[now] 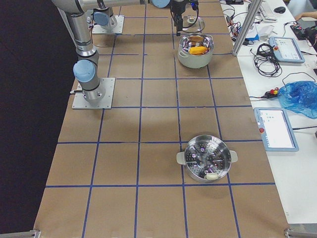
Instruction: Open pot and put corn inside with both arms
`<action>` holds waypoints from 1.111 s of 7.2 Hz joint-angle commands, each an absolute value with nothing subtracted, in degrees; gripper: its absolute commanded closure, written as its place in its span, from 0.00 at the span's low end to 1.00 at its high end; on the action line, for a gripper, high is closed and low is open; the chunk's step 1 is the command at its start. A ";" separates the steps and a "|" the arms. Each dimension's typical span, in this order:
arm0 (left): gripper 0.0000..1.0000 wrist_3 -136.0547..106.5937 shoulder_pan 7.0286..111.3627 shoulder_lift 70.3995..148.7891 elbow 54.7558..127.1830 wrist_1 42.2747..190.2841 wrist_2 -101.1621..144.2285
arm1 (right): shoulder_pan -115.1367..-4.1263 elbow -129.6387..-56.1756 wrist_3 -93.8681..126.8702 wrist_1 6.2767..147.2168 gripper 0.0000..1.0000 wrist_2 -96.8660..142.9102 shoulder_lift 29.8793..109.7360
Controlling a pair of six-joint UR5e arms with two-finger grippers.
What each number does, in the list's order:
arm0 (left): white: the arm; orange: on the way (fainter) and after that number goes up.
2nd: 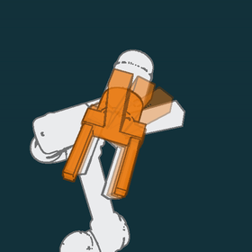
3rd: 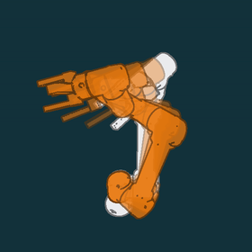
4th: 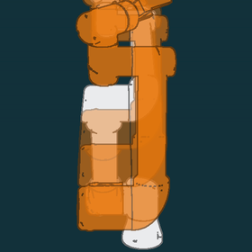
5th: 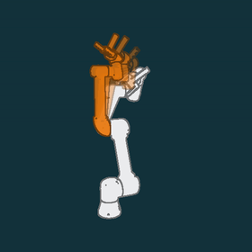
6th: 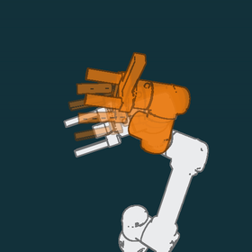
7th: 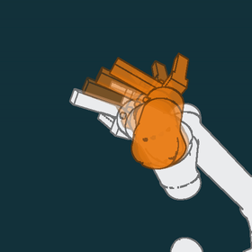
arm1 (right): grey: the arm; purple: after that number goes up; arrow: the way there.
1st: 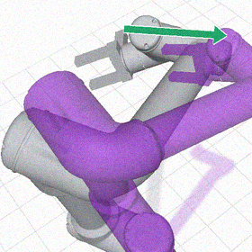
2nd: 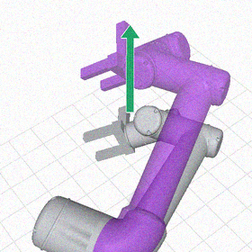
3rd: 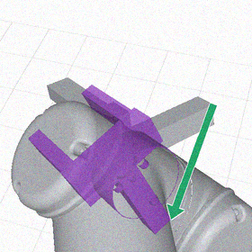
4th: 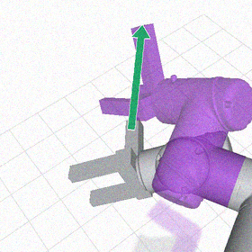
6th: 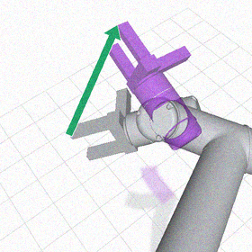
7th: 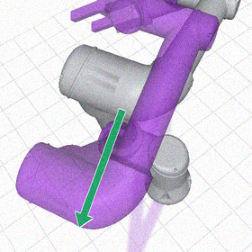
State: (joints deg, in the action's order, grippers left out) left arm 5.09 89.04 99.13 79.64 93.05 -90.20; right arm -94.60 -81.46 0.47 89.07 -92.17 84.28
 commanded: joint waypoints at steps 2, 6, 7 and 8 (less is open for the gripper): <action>0.00 5.10 88.95 99.05 79.89 92.99 -91.49 | -94.30 -81.12 7.88 89.12 0.01 -91.32 85.43; 0.00 5.10 88.95 99.05 80.07 92.90 -91.41 | -94.31 -81.56 7.47 91.32 0.00 -91.41 85.43; 0.00 5.10 88.95 99.05 80.07 92.81 -91.41 | -94.31 -81.56 7.47 91.32 0.00 -91.32 85.43; 0.00 5.10 88.95 99.05 80.16 92.81 -91.41 | -94.31 -81.56 7.47 91.32 0.00 -91.41 85.43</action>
